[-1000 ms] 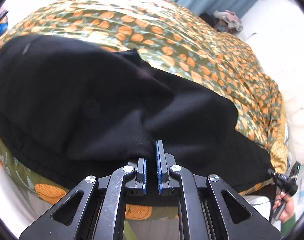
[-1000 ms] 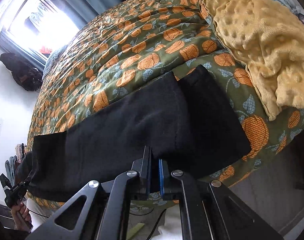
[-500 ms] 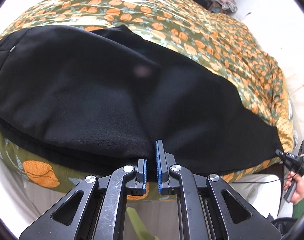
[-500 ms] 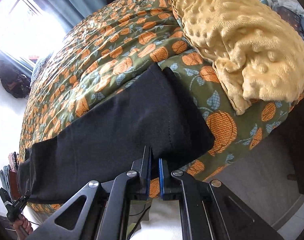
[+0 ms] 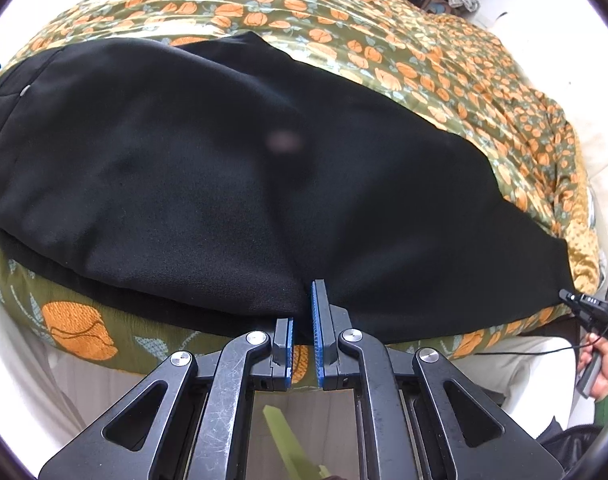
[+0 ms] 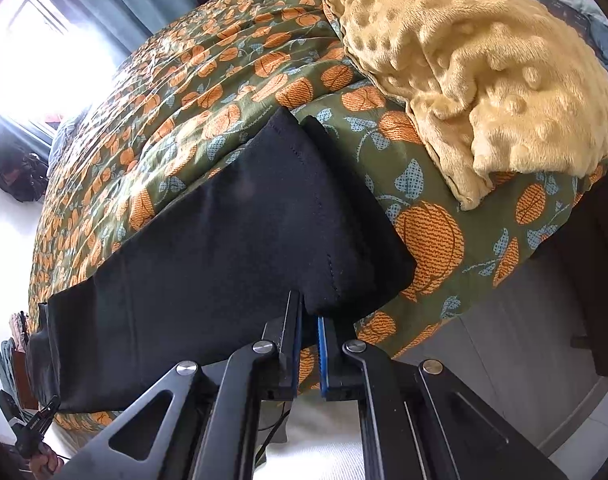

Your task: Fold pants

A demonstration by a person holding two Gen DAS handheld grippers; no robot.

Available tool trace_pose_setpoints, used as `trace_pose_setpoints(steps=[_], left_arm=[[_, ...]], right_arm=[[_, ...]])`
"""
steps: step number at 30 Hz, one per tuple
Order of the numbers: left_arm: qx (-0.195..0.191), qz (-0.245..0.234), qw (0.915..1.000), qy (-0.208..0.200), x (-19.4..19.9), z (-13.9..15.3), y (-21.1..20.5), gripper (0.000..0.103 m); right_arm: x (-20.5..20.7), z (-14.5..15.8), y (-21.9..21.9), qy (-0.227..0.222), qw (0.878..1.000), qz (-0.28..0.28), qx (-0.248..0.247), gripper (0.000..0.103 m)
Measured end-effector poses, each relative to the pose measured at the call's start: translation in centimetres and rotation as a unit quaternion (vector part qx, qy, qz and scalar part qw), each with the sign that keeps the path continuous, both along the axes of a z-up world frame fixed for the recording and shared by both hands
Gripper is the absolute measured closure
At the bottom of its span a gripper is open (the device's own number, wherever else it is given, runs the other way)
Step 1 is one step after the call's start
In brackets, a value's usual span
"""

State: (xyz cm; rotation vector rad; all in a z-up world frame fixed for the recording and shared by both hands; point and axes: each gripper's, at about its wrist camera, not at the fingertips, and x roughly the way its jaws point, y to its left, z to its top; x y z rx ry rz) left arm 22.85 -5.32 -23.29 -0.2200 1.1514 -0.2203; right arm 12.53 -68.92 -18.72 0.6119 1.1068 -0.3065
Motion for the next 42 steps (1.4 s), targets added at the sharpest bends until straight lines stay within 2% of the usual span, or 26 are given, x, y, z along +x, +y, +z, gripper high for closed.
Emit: trace_pose_setpoints(steps=[6, 8, 9, 10, 11, 12, 14, 16, 19, 21, 24, 25, 26, 27, 28, 29, 31, 35, 38, 39, 40, 41, 42], left_arm=[[0.014, -0.001, 0.9999, 0.002, -0.1, 0.1, -0.1, 0.095], [0.031, 0.007, 0.9995, 0.006, -0.4, 0.4, -0.1, 0.08], [0.04, 0.012, 0.999, 0.012, -0.6, 0.6, -0.1, 0.071], [0.045, 0.015, 0.9987, 0.018, -0.9, 0.8, 0.0, 0.053], [0.045, 0.017, 0.9986, 0.023, -1.5, 1.2, 0.4, 0.041], [0.042, 0.02, 0.9987, 0.02, -2.2, 1.9, 0.8, 0.039], [0.04, 0.02, 0.999, 0.007, -3.7, 3.3, 1.5, 0.037], [0.059, 0.019, 0.9978, -0.025, -4.5, 5.1, 2.0, 0.036], [0.085, 0.028, 0.9919, -0.09, -3.3, 7.2, 2.3, 0.02], [0.089, 0.036, 0.9888, -0.115, -0.5, 7.6, 2.4, 0.019], [0.083, 0.042, 0.9878, -0.125, 3.6, 6.3, 2.3, 0.02], [0.088, 0.041, 0.9887, -0.115, 4.9, 5.3, 2.0, 0.025], [0.093, 0.033, 0.9907, -0.093, 5.9, 3.9, 1.8, 0.04], [0.1, 0.025, 0.9921, -0.071, 6.3, 2.8, 1.6, 0.048], [0.113, 0.017, 0.9925, -0.043, 6.3, 1.4, 1.5, 0.063], [0.13, 0.013, 0.9912, -0.021, 6.0, 0.4, 1.5, 0.073], [0.159, 0.02, 0.9871, -0.003, 4.1, -1.2, 2.2, 0.077], [0.19, 0.012, 0.9817, 0.003, 1.0, -0.8, 2.6, 0.078], [0.181, 0.012, 0.9835, 0.004, 0.2, 0.2, 2.9, 0.076], [0.175, 0.012, 0.9844, -0.011, 0.7, 1.1, 2.9, 0.072], [0.171, 0.012, 0.9847, -0.032, 1.3, 2.2, 2.9, 0.06], [0.167, 0.011, 0.9845, -0.054, 2.1, 3.2, 2.9, 0.04], [0.162, 0.012, 0.9831, -0.085, 3.7, 4.6, 3.0, 0.03]], right_arm=[[0.3, 0.0, 0.4, 0.009, 1.0, 0.004, -0.016, 0.096], [0.3, 0.2, 0.7, 0.014, 0.999, 0.001, -0.032, 0.095], [0.3, 0.3, 0.8, 0.016, 0.999, -0.001, -0.038, 0.085], [0.2, 0.5, 1.0, 0.02, 0.999, -0.005, -0.047, 0.078], [0.1, 0.7, 1.0, 0.02, 0.999, -0.008, -0.05, 0.059], [-0.3, 1.1, 1.1, 0.016, 0.998, -0.013, -0.055, 0.04], [-1.2, 2.1, 1.4, 0.011, 0.997, -0.024, -0.07, 0.033], [-2.1, 3.0, 1.8, 0.016, 0.994, -0.039, -0.102, 0.033], [-3.1, 4.7, 3.5, 0.014, 0.983, -0.068, -0.168, 0.033], [-2.4, 5.6, 5.7, -0.014, 0.984, -0.052, -0.17, 0.033], [0.6, 6.6, 10.7, -0.06, 0.985, 0.014, -0.164, 0.032], [1.7, 6.7, 12.4, -0.071, 0.984, 0.038, -0.158, 0.031], [2.8, 6.5, 13.9, -0.08, 0.984, 0.058, -0.149, 0.029], [3.9, 6.1, 15.6, -0.088, 0.984, 0.079, -0.132, 0.028], [4.6, 5.7, 16.8, -0.092, 0.984, 0.095, -0.119, 0.028], [5.5, 5.0, 18.5, -0.095, 0.983, 0.117, -0.106, 0.028], [6.4, 3.4, 20.9, -0.086, 0.981, 0.145, -0.098, 0.028], [6.9, -0.7, 23.9, -0.044, 0.98, 0.176, -0.079, 0.028], [6.4, -1.3, 24.9, -0.052, 0.977, 0.181, -0.098, 0.023], [6.4, -1.3, 25.0, -0.052, 0.977, 0.182, -0.099, 0.022], [6.5, -1.4, 25.0, -0.051, 0.977, 0.182, -0.099, 0.021], [6.3, -1.4, 25.0, -0.051, 0.977, 0.183, -0.099, 0.02], [6.3, -1.4, 25.1, -0.052, 0.976, 0.184, -0.1, 0.019]])
